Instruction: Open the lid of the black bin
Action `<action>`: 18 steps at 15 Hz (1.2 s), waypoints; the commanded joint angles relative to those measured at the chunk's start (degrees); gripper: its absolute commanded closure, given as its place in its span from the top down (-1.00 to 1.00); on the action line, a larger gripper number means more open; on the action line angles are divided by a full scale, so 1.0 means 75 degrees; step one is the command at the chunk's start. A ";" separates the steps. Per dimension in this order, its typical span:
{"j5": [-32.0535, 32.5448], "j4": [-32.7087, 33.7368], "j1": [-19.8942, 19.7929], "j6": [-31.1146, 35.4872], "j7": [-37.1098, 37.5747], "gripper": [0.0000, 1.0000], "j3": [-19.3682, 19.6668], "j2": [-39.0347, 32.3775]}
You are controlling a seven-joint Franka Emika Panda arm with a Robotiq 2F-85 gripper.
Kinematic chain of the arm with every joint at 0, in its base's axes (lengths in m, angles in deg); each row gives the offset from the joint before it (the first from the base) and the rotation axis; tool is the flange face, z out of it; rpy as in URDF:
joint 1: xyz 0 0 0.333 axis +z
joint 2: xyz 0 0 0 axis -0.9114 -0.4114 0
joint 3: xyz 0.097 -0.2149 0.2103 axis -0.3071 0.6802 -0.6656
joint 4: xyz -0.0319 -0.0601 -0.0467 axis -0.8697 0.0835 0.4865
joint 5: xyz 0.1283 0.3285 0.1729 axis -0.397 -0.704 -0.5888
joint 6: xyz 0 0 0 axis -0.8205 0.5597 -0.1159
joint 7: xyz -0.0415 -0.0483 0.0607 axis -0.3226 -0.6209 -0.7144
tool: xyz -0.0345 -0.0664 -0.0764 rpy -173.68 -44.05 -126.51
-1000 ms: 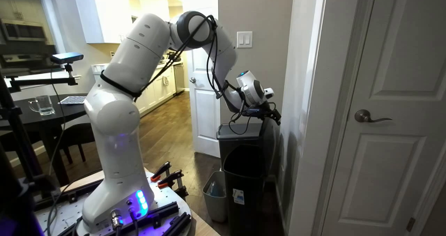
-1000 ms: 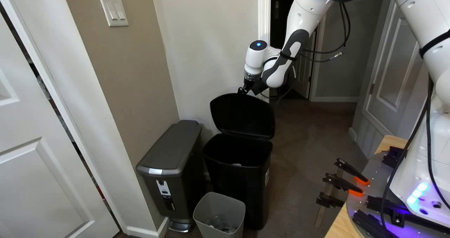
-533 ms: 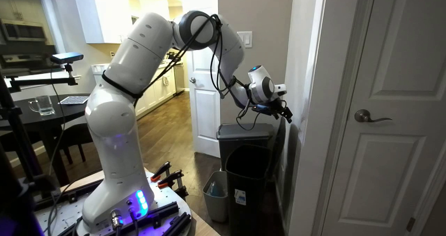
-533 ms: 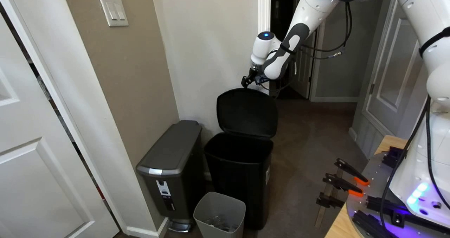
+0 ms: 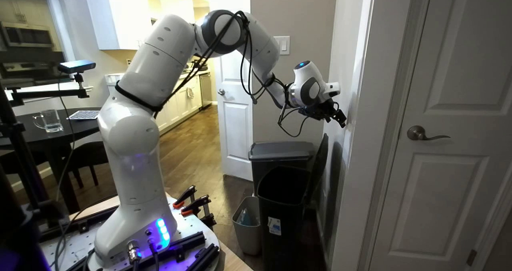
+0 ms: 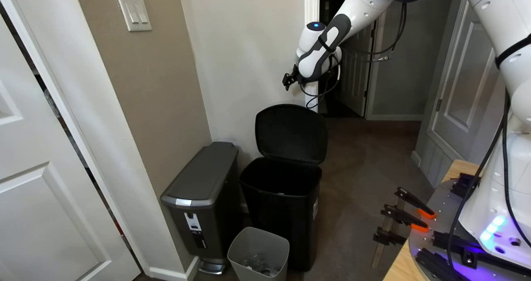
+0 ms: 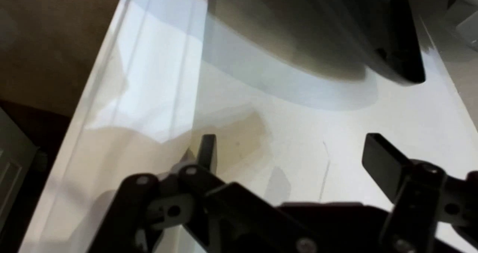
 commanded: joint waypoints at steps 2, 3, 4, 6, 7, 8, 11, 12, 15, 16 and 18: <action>-0.1222 -0.0186 -0.0058 -0.0082 -0.1023 1.00 -0.0287 0.0294; -0.1429 -0.0216 -0.0091 -0.0099 -0.1181 1.00 -0.0400 0.0331; -0.1608 -0.0225 -0.0100 -0.0124 -0.1303 1.00 -0.0478 0.0358; -0.1949 -0.0269 -0.0144 -0.0163 -0.1524 1.00 -0.0707 0.0422; -0.2099 -0.0286 -0.0147 -0.0187 -0.1588 1.00 -0.0799 0.0443; -0.2237 -0.0303 -0.0170 -0.0190 -0.1672 1.00 -0.0907 0.0452; -0.2689 -0.0428 -0.0306 -0.0219 -0.1929 1.00 -0.1357 0.0511; -0.2824 -0.0475 -0.0361 -0.0220 -0.2031 1.00 -0.1519 0.0525; -0.3279 -0.0670 -0.0625 -0.0298 -0.2550 1.00 -0.2201 0.0587; -0.3383 -0.0722 -0.0682 -0.0354 -0.2675 1.00 -0.2351 0.0608; -0.3247 -0.0284 -0.0240 -0.0098 -0.2287 1.00 -0.1879 0.0215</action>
